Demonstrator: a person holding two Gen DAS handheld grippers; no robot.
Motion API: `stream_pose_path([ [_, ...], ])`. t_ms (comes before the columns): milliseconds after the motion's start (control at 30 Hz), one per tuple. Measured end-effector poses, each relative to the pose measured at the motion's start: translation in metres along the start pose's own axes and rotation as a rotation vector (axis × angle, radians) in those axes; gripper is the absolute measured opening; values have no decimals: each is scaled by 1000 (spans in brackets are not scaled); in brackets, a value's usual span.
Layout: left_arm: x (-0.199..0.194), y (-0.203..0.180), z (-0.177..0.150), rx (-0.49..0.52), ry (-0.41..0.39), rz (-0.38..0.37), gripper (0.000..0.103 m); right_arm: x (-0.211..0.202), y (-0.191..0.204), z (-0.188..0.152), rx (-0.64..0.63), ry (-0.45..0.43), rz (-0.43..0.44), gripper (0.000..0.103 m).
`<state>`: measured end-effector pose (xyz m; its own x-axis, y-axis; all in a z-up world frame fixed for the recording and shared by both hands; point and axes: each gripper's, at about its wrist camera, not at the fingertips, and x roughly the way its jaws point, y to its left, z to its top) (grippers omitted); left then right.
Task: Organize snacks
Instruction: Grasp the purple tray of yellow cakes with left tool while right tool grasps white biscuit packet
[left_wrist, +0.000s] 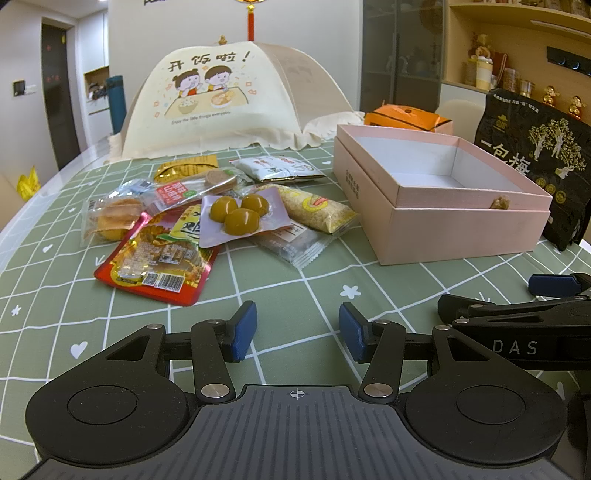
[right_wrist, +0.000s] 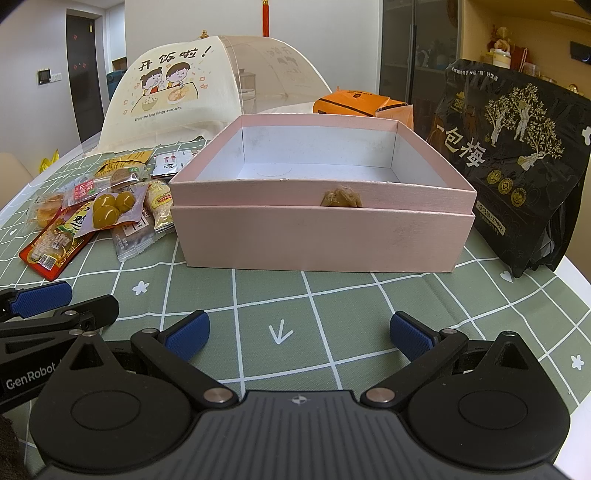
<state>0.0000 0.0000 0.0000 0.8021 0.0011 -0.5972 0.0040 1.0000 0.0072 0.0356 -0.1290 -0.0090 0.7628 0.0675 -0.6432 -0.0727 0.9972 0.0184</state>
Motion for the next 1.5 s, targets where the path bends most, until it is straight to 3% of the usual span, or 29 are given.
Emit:
stream_pose_path([
  [200, -5, 0, -3, 4, 1, -2, 53, 0, 0, 1, 2, 8, 2, 103],
  [300, -13, 4, 2, 39, 58, -73, 52, -4, -1, 13, -52, 150, 60, 103],
  [367, -20, 15, 18, 17, 63, -125, 51, -11, -4, 11, -59, 196, 69, 103],
  [467, -11, 36, 69, 27, 42, -161, 51, -19, -9, 6, -58, 198, 60, 103],
  [600, 63, 64, 146, -17, 174, -209, 49, -16, -6, 11, -61, 231, 62, 103],
  [700, 123, 75, 195, -41, 123, -203, 48, -18, 4, 19, -32, 277, 64, 96],
  [767, 173, 71, 220, 15, 135, -180, 48, -20, 13, 24, -6, 296, 101, 93],
  [833, 218, 64, 227, 91, 208, -179, 45, -20, 19, 30, 28, 308, 115, 93],
  [867, 238, 63, 224, 128, 261, -200, 36, -19, 22, 34, 40, 308, 111, 93],
  [933, 243, 71, 212, 157, 268, -274, 32, -19, 26, 41, 43, 300, 95, 92],
  [1000, 225, 81, 197, 180, 264, -352, 32, -21, 28, 46, 46, 269, 83, 92],
  [1100, 176, 99, 159, 217, 260, -471, 31, -23, 32, 51, 40, 225, 137, 92],
  [1300, 89, 148, 86, 43, 399, -613, 29, -24, 64, 68, -96, 138, 246, 87],
  [1400, 60, 168, 72, -29, 420, -570, 29, -21, 88, 77, -193, 102, 298, 81],
  [1500, 38, 195, 66, -136, 366, -478, 28, -9, 112, 79, -274, 134, 371, 79],
])
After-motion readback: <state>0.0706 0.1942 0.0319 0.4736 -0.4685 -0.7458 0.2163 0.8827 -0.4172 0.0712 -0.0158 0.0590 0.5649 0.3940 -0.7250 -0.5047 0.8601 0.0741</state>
